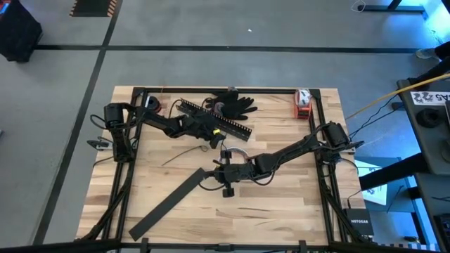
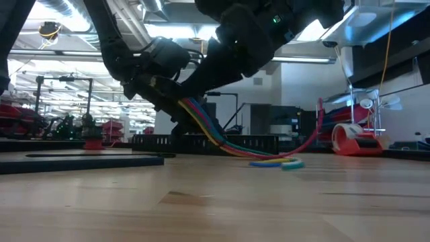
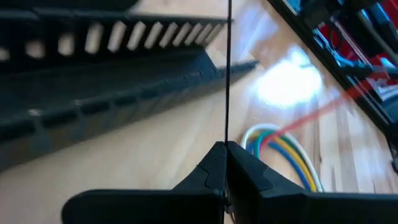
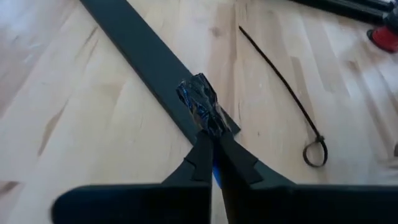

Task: Ziptie cables
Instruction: Wrap the cable wires together using the black zip tie

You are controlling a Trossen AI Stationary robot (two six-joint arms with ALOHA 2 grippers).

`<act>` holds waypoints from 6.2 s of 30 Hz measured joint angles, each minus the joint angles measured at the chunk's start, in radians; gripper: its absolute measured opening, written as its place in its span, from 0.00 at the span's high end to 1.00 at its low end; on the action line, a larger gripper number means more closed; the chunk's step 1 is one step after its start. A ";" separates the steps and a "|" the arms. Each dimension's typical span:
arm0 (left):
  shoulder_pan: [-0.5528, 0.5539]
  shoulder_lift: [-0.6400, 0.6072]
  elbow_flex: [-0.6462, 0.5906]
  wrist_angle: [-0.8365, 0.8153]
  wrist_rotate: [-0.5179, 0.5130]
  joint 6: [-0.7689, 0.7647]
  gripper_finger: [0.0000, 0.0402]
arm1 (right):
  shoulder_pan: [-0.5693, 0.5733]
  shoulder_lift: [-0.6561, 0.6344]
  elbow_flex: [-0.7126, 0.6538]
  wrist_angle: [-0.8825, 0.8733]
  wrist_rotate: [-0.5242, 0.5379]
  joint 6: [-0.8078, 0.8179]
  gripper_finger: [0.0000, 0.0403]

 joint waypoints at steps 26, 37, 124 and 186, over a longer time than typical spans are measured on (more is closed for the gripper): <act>-0.043 0.001 -0.001 0.182 0.038 -0.012 1.00 | -0.147 -0.408 -0.265 -0.382 0.065 0.241 0.58; -0.077 0.001 0.001 0.224 0.040 -0.055 1.00 | -0.309 -0.275 -0.697 0.715 -0.099 0.354 0.58; 0.022 -0.542 0.016 -0.901 -0.002 0.677 0.67 | -0.332 -0.499 -0.262 -0.336 0.039 0.343 0.55; -0.133 -0.212 -0.086 -0.701 -0.210 0.675 0.99 | -0.333 -0.495 -0.305 -0.456 -0.038 0.148 0.55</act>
